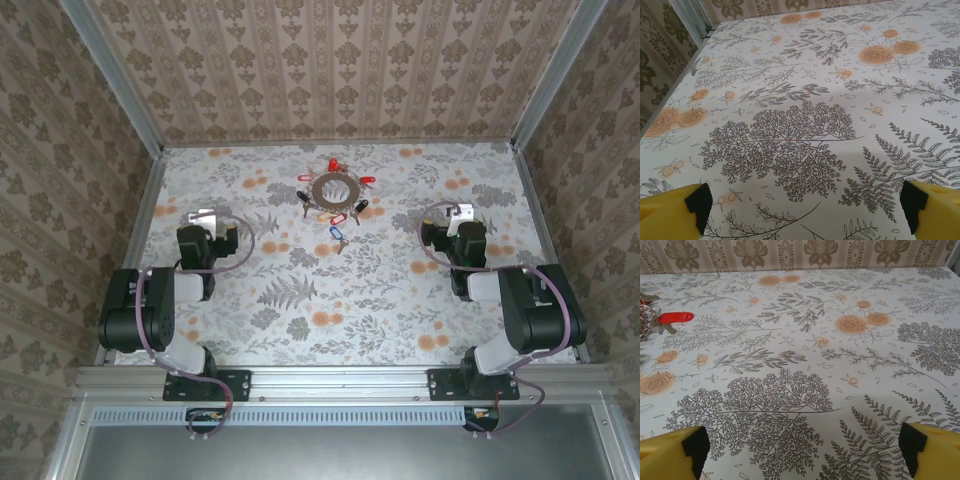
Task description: Put the keys on the keyring
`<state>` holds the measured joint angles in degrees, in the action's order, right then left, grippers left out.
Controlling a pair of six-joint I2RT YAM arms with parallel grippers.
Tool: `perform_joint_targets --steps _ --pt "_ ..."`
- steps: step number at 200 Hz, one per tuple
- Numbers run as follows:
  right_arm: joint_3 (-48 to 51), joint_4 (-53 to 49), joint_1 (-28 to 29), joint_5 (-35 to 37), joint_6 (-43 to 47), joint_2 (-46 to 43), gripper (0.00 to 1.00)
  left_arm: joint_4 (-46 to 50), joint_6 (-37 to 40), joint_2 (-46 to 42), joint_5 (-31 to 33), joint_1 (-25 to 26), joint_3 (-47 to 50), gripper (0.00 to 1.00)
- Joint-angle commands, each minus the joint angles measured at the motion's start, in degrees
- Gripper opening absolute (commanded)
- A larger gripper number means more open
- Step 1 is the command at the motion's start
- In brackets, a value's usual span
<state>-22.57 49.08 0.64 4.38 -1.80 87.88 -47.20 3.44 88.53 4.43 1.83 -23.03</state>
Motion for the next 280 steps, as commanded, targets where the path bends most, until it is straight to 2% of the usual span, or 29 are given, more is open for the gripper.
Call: perform_joint_targets --steps 1,151,160,181,193,205,219,237,243,253,259,272,280 --pt "-0.47 0.4 0.41 1.33 -0.58 -0.33 1.0 -1.85 -0.55 -0.51 -1.25 -0.24 -0.19 1.0" --pt "-0.33 0.71 0.07 0.6 -0.76 -0.58 1.0 -1.66 -0.62 -1.03 -1.22 -0.52 -0.23 1.0" --pt "-0.83 -1.87 0.06 0.98 -0.88 -2.53 1.0 2.55 -0.47 -3.82 -1.3 -0.37 -1.52 1.0" --pt "-7.39 -20.54 0.07 4.98 -2.76 -12.59 1.0 28.64 -2.57 -15.41 2.07 0.47 -11.25 1.0" --pt "-14.06 -33.61 0.01 9.75 -9.52 -16.49 1.0 38.05 -4.24 -19.99 2.37 0.64 -17.13 1.0" --pt "-20.63 -44.05 -0.11 10.91 -16.16 -17.65 1.0 45.66 -5.65 -23.56 1.71 0.65 -22.76 1.0" --pt "-26.71 -51.02 -0.07 7.01 -20.93 -15.99 1.0 53.15 -10.02 -25.3 3.21 0.39 -29.21 1.0" --pt "-32.35 -53.03 0.76 -1.06 -25.77 -11.03 0.99 66.83 -23.67 -24.5 7.8 -1.44 -36.81 1.0" --pt "-33.82 -52.65 1.67 -3.05 -26.88 -9.24 0.94 68.11 -26.11 -23.89 5.47 -3.05 -37.3 1.0" --pt "-36.49 -52.36 3.68 -5.26 -27.73 -5.25 0.87 67.1 -24.95 -22.65 -7.03 -6.88 -36.36 1.0" --pt "-38.56 -53.01 5.26 -5.69 -28.1 -2.9 0.82 67.33 -24.1 -21.5 -12.22 -8.09 -36.02 1.0" --pt "-43.84 -55.97 8.53 -5.51 -28.22 2.47 0.69 71.48 -24.71 -18.93 -12.89 -7.39 -36.8 1.0" --pt "-47.03 -57.59 10.53 -5.19 -28.33 5.99 0.67 73.12 -24.84 -17.67 -14.06 -6.66 -37.0 1.0"
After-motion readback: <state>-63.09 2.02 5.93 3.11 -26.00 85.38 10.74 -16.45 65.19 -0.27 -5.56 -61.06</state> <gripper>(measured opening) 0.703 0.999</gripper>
